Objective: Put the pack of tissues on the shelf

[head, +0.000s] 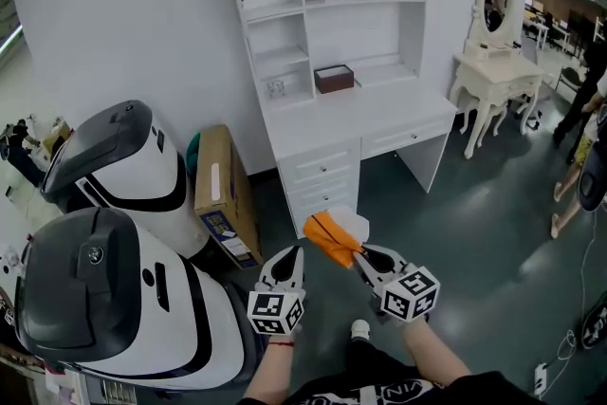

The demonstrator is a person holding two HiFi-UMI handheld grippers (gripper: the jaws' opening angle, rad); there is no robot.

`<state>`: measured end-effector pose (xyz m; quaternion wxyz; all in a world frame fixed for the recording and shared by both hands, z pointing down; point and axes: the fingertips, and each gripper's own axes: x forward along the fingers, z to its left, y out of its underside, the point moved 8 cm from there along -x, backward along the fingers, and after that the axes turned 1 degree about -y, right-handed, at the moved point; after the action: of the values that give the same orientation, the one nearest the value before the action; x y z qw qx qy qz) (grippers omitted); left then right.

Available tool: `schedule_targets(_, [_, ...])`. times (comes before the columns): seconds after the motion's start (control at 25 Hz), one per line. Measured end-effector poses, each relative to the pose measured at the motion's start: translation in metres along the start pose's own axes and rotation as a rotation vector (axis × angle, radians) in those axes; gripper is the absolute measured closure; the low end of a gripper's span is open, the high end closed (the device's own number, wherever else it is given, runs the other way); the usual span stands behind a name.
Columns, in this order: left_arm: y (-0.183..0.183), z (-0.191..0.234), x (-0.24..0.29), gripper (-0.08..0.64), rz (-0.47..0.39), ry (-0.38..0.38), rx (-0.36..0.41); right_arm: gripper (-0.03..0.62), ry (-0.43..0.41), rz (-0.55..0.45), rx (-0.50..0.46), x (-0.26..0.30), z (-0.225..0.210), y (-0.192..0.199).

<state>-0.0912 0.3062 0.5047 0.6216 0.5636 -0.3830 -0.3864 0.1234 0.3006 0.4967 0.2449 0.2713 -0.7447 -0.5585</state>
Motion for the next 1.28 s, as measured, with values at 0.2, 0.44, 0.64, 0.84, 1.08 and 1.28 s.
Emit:
schedule_targets(0.2, [-0.009,0.018,0.047,0.552,0.001,0.001,0.006,0.571,-0.02,0.0,0.007,0.037,-0.034,-0.014])
schedule_targets(0.44, [-0.02,0.036,0.102,0.552,-0.006,-0.017,0.005,0.571,-0.052,0.009,0.004,0.077,-0.075,-0.035])
schedule_targets(0.64, [-0.026,0.05,0.144,0.552,-0.015,-0.032,0.006,0.571,-0.078,0.013,-0.002,0.109,-0.109,-0.048])
schedule_targets(0.84, [-0.031,0.062,0.187,0.552,-0.026,-0.061,0.008,0.571,-0.11,0.008,-0.013,0.136,-0.145,-0.064])
schedule_targets(1.08, [-0.027,0.065,0.23,0.552,-0.025,-0.062,0.004,0.571,-0.118,0.007,-0.015,0.154,-0.183,-0.072])
schedule_targets(1.28, [-0.019,0.064,0.253,0.552,-0.003,-0.046,-0.008,0.571,-0.104,0.011,0.007,0.158,-0.203,-0.07])
